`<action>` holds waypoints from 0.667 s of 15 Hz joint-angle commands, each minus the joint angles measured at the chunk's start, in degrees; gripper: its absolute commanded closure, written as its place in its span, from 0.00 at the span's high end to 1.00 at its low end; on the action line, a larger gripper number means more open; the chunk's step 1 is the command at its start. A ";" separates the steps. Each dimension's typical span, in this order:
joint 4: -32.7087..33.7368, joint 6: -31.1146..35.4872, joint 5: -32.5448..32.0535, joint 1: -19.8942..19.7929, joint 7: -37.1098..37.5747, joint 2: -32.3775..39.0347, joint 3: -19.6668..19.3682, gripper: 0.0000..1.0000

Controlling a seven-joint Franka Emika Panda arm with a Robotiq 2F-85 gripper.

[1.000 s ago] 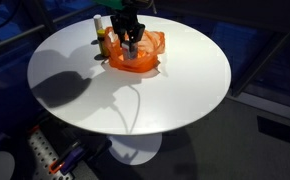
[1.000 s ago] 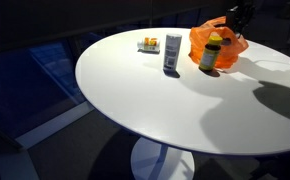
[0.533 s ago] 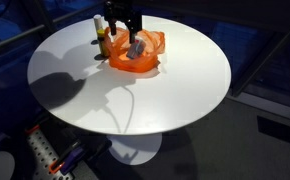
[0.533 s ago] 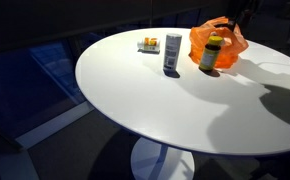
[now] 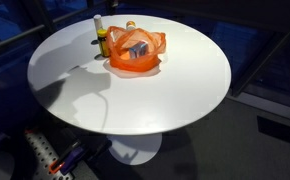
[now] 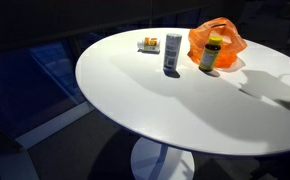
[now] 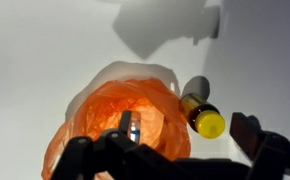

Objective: Pick up the mentos container from the table and put it in the orange plastic bag

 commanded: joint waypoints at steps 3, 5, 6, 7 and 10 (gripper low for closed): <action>2.23 -10.06 1.76 1.51 -5.45 -5.02 0.76 1.00; 3.10 -11.88 1.00 1.86 -4.78 -6.09 1.25 1.00; 3.36 -12.43 0.81 2.00 -4.18 -6.43 1.46 1.00; 3.45 -12.67 0.78 2.09 -3.56 -6.48 1.61 1.00; 2.34 -10.96 1.48 2.05 -3.91 -6.15 1.49 1.00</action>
